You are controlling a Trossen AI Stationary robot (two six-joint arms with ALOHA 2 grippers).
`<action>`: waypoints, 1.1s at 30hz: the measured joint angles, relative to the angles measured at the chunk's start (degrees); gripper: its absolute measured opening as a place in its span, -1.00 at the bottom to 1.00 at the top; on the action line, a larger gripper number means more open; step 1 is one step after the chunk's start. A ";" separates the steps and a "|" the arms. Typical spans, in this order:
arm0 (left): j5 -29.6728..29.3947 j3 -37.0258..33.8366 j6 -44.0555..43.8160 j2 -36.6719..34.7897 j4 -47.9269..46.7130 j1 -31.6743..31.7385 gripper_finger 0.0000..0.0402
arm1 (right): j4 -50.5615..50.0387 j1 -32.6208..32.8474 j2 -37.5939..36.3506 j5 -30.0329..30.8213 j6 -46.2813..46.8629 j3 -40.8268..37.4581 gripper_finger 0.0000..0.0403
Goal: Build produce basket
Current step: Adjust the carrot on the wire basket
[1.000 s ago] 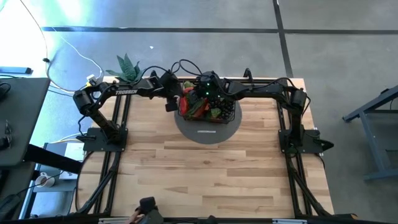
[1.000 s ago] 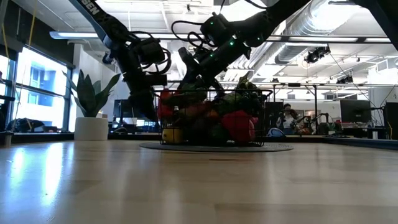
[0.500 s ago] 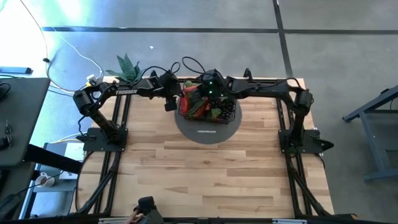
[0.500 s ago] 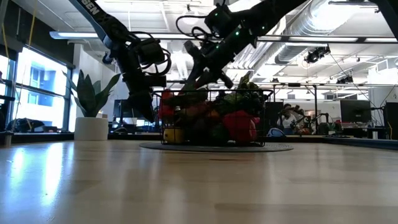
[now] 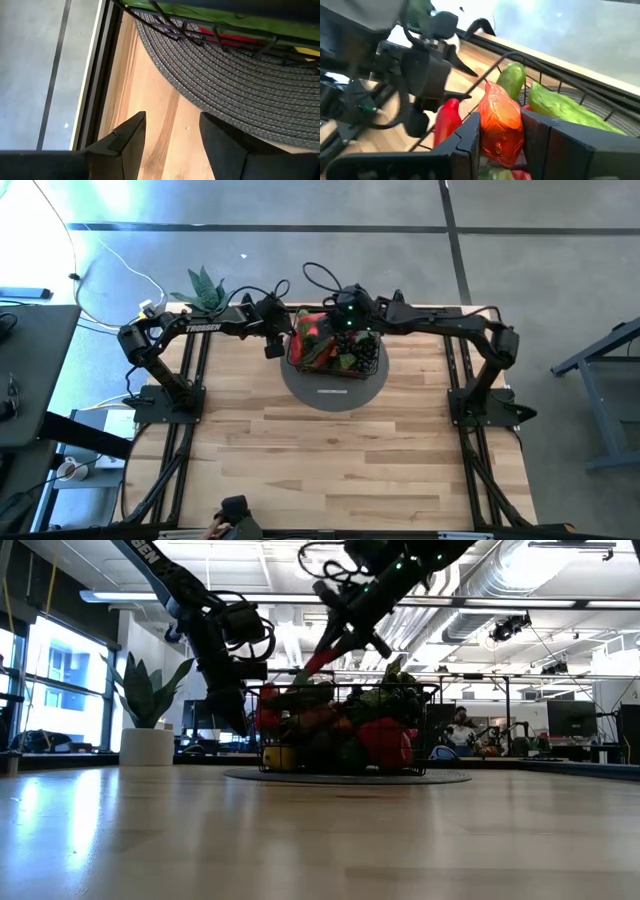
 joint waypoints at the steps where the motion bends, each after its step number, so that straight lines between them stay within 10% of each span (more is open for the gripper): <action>1: -0.22 0.00 -0.04 0.00 0.00 0.00 -0.13 | -0.35 0.00 -0.76 -0.12 -0.01 0.00 -0.60; 33: -0.32 -0.02 -18.54 -15.40 -13.41 -1.79 -0.13 | -12.14 -7.58 -5.69 -30.43 -31.33 0.00 -0.60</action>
